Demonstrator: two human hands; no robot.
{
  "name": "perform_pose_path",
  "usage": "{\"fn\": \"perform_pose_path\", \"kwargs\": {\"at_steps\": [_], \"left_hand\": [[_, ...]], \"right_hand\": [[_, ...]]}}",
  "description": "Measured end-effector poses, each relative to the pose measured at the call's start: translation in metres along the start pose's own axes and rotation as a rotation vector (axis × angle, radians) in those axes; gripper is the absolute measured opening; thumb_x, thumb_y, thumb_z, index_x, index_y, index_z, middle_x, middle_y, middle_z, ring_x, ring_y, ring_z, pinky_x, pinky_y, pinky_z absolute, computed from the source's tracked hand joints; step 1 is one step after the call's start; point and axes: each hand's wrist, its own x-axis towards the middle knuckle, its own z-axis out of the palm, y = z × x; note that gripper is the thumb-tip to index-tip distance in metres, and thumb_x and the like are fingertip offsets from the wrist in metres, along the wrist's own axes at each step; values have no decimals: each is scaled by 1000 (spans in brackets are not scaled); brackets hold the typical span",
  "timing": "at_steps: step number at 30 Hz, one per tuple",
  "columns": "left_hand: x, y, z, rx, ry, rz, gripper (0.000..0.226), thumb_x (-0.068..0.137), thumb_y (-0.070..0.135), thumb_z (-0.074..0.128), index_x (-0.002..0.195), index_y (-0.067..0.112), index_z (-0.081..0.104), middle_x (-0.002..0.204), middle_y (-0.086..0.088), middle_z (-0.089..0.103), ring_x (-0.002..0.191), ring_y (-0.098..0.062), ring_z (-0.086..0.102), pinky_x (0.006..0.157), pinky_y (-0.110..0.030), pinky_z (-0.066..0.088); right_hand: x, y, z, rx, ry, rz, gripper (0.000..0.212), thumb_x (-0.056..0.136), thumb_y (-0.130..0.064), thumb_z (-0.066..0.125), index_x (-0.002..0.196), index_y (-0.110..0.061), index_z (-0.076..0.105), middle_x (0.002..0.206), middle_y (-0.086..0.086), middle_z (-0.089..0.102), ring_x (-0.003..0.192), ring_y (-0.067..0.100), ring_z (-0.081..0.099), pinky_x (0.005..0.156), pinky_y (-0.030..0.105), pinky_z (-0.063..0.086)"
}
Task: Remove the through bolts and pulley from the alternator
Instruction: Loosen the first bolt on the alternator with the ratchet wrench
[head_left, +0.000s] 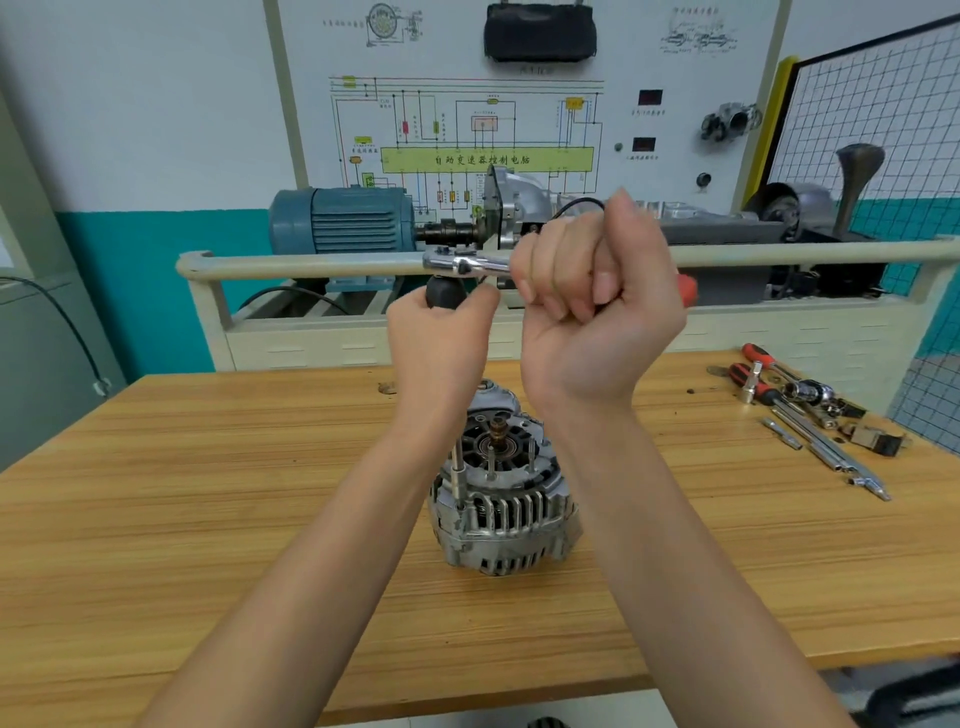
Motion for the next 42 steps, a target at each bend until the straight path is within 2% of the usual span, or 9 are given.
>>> {"fn": "perform_pose_path", "kwargs": {"at_steps": [4, 10, 12, 21, 24, 27, 34, 38, 42], "left_hand": [[-1, 0, -6, -27, -99, -25, 41, 80, 0, 59, 56, 20, 32, 46, 2, 27, 41, -12, 20, 42, -21, 17], [12, 8, -33, -231, -764, -206, 33, 74, 14, 61, 48, 18, 43, 37, 6, 31, 29, -7, 25, 34, -16, 20], [13, 9, -33, -272, -832, -252, 36, 76, 13, 60, 46, 18, 41, 34, 7, 29, 26, -5, 23, 33, -15, 16], [-2, 3, -1, 5, -17, -30, 45, 83, 4, 61, 54, 20, 30, 49, 0, 26, 43, -14, 20, 43, -21, 18], [-4, 3, 0, 57, -31, 26, 43, 80, 1, 62, 55, 18, 31, 54, -2, 27, 52, -16, 22, 46, -25, 19], [-3, 6, -11, 5, -217, -26, 40, 80, -4, 59, 56, 16, 35, 43, 5, 31, 38, -10, 24, 38, -17, 22], [10, 11, -37, -218, -750, -220, 39, 80, 12, 60, 46, 19, 41, 36, 8, 29, 29, -5, 23, 34, -16, 18], [6, 10, -24, -103, -538, -181, 46, 87, 6, 55, 51, 18, 31, 38, 8, 25, 30, -7, 18, 35, -15, 16], [1, 6, -6, 1, -127, -94, 42, 84, 2, 57, 56, 18, 31, 44, 4, 26, 36, -11, 19, 39, -17, 18]], "right_hand": [[-1, 1, 2, -47, -23, -46, 47, 84, -2, 39, 42, -18, 25, 35, -4, 28, 33, 9, 23, 44, 28, 16], [26, -6, -18, 360, 185, 371, 49, 83, -14, 42, 35, -15, 34, 31, -3, 24, 31, 10, 17, 41, 19, 22], [28, -5, -24, 465, 243, 395, 50, 84, -15, 41, 35, -15, 33, 31, -3, 23, 32, 11, 14, 41, 19, 20], [-1, 1, 4, -44, 18, -30, 49, 87, 0, 39, 41, -17, 34, 36, -4, 28, 34, 10, 23, 45, 26, 20], [-17, 6, 14, -245, -15, -214, 44, 83, 5, 41, 48, -21, 37, 41, -6, 33, 38, 8, 27, 49, 25, 22], [-14, 5, 16, -226, -17, -201, 43, 83, 4, 41, 49, -22, 41, 40, -7, 32, 37, 7, 26, 49, 24, 21], [18, -8, -8, 258, 200, 311, 53, 87, -12, 40, 34, -17, 33, 32, -5, 23, 30, 9, 20, 40, 19, 22], [22, -7, -16, 369, 303, 312, 58, 93, -13, 36, 36, -17, 32, 33, -4, 22, 29, 10, 20, 39, 19, 21], [10, -4, -7, 123, 171, 144, 58, 94, -7, 34, 37, -18, 33, 34, -4, 24, 33, 10, 21, 42, 24, 23]]}}
